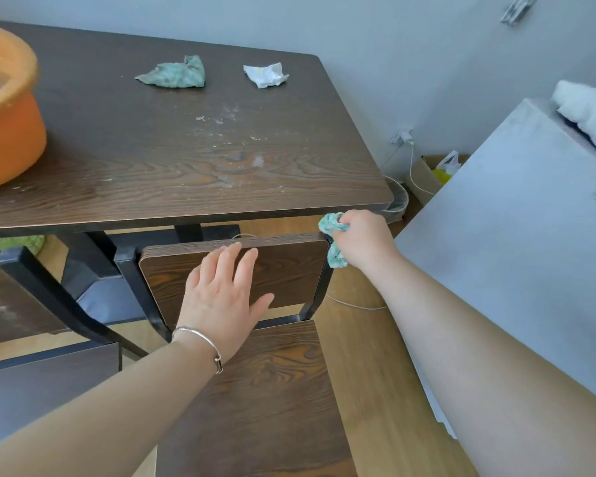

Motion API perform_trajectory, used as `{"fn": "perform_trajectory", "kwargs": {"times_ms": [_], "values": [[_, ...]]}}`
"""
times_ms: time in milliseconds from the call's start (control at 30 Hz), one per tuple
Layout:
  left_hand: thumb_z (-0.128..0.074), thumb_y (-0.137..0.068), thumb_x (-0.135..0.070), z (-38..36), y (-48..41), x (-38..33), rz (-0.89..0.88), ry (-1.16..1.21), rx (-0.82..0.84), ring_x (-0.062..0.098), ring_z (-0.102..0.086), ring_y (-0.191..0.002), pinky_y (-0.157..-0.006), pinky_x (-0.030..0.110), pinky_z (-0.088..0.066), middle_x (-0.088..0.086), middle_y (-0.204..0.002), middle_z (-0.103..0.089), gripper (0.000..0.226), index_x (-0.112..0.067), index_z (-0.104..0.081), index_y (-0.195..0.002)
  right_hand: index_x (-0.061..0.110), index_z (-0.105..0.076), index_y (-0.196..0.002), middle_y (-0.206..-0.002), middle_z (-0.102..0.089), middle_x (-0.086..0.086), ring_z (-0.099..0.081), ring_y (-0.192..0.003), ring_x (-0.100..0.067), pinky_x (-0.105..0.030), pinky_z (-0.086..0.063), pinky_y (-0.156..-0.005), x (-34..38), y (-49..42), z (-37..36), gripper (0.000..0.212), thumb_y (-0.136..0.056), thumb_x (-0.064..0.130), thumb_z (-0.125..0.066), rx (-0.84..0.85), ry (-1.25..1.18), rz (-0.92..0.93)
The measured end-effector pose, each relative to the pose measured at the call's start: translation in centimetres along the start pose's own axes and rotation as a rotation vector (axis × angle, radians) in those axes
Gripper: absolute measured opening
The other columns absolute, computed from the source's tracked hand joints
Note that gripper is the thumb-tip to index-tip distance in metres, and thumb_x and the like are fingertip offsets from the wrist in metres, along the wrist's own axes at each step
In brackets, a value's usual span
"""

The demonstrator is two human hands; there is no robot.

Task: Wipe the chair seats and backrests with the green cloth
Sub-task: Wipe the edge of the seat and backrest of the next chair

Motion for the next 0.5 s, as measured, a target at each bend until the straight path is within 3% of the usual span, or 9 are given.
{"fn": "perform_trajectory", "kwargs": {"times_ms": [133, 233, 500], "values": [[-0.056, -0.086, -0.055, 1.6, -0.5, 2.0, 0.068, 0.025, -0.073, 0.032, -0.036, -0.133, -0.103, 0.051, -0.039, 0.009, -0.144, -0.042, 0.069, -0.016, -0.041, -0.142, 0.015, -0.06, -0.128, -0.116, -0.066, -0.006, -0.064, -0.09, -0.018, -0.021, -0.048, -0.062, 1.2, -0.1, -1.1, 0.037, -0.095, 0.032, -0.061, -0.002, -0.048, -0.043], [-0.054, -0.086, -0.055, 2.3, 0.2, 4.6, 0.124, 0.003, -0.063, 0.032, -0.034, -0.134, -0.104, 0.052, -0.037, 0.009, -0.145, -0.04, 0.071, -0.016, -0.039, -0.143, 0.014, -0.059, -0.125, -0.113, -0.066, -0.006, -0.057, -0.08, -0.014, -0.018, -0.039, -0.053, 2.4, 0.1, -1.8, 0.035, -0.095, 0.032, -0.06, -0.015, -0.06, -0.073], [-0.056, -0.085, -0.056, 3.2, 3.4, 10.9, 0.252, -0.028, -0.024, 0.032, -0.034, -0.135, -0.105, 0.052, -0.038, 0.01, -0.146, -0.039, 0.072, -0.018, -0.037, -0.144, 0.014, -0.06, -0.123, -0.111, -0.066, -0.007, -0.066, -0.09, -0.02, -0.026, -0.055, -0.07, 10.6, 2.6, -5.3, 0.035, -0.093, 0.031, -0.064, 0.018, -0.126, 0.004]]}}
Point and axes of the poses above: each hand's wrist, its own y-axis away from the middle knuckle, its own z-axis out of the back of the hand, x = y × z, the point moved 2 cm from there along -y, towards the middle knuckle
